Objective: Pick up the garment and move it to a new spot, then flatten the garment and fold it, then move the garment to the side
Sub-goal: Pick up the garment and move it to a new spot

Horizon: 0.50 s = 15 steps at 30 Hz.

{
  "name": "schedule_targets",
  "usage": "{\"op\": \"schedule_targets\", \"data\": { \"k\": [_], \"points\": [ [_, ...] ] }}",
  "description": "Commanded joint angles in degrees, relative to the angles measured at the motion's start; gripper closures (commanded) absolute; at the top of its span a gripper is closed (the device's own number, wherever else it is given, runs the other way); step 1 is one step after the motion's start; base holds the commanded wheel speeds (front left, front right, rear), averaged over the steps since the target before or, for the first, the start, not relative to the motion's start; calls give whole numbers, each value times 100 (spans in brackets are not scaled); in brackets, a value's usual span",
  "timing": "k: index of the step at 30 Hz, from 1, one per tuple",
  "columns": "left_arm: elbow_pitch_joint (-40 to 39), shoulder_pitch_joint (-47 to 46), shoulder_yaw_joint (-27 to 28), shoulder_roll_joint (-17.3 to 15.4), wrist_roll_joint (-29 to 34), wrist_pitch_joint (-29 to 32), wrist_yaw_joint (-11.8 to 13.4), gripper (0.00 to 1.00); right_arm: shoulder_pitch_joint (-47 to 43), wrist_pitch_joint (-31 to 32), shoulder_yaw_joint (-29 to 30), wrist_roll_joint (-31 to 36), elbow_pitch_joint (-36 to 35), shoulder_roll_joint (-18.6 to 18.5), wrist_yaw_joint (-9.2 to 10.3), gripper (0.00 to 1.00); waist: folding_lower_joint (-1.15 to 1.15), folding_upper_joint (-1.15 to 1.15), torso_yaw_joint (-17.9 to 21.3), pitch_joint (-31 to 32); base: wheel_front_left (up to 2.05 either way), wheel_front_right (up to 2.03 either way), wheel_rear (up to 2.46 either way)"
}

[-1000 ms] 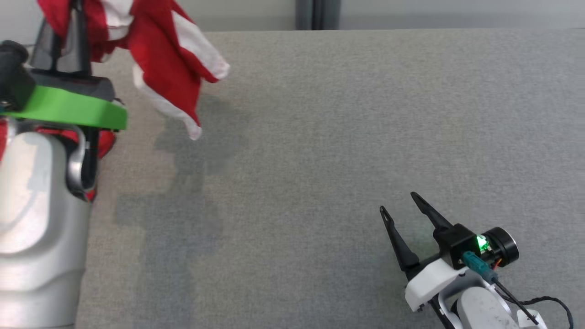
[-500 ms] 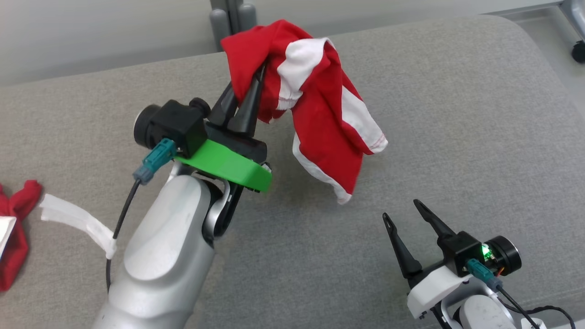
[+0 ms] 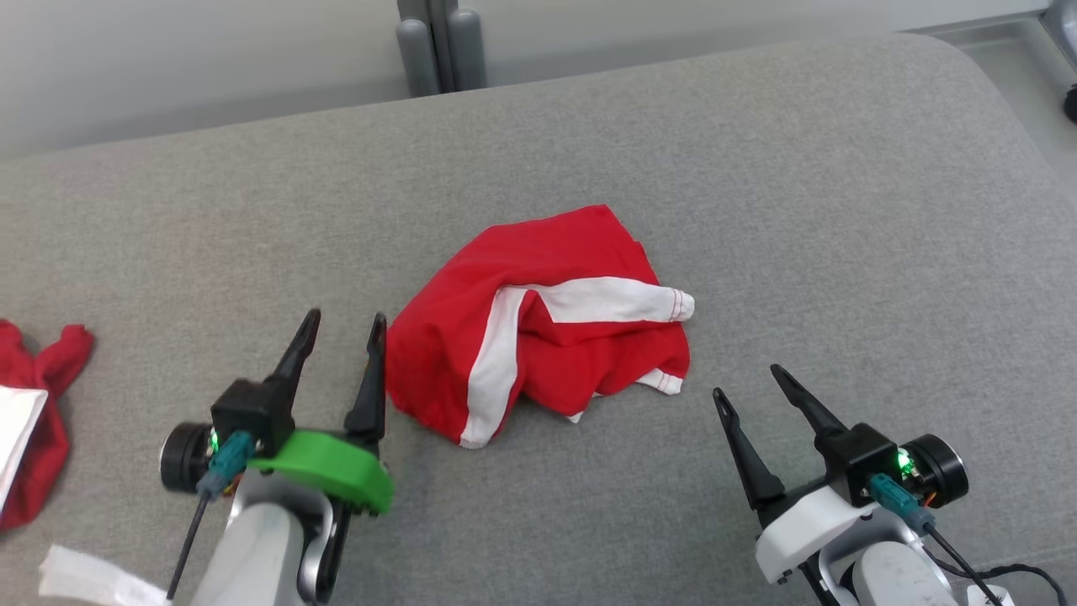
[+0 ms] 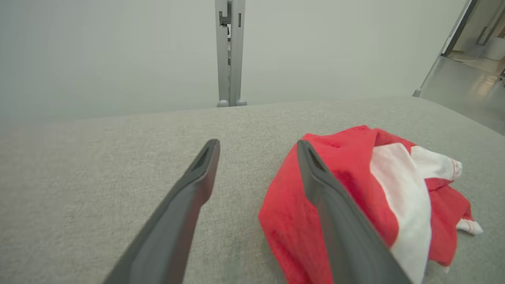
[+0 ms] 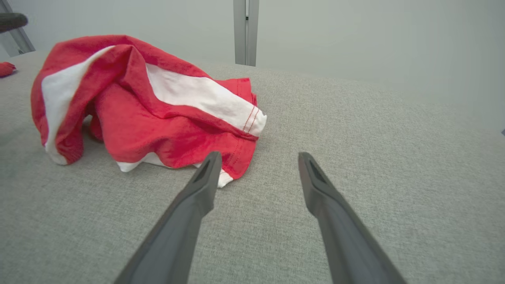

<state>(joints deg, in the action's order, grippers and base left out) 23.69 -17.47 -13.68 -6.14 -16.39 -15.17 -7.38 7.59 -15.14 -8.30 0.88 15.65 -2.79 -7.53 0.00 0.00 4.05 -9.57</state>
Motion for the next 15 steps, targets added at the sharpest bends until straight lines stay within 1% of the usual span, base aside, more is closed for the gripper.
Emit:
{"op": "schedule_targets", "data": {
  "k": [1,6,9,15],
  "points": [
    [-9,290,108,-39,144,3,-13,0,-74,-2,31,-43,16,-23,8,0,0,0,-128,146,0,0,0],
    [-117,937,517,-53,427,2,-14,0,-209,-2,119,-36,57,-23,8,0,0,0,-289,396,0,0,0],
    [-285,1292,775,28,545,2,-13,0,-335,-2,179,-37,80,-22,8,0,0,0,-381,564,0,0,0],
    [-505,1802,1072,195,646,2,-13,0,-578,-2,286,-83,108,-22,8,0,0,0,-499,762,0,0,0]
  ]
}}
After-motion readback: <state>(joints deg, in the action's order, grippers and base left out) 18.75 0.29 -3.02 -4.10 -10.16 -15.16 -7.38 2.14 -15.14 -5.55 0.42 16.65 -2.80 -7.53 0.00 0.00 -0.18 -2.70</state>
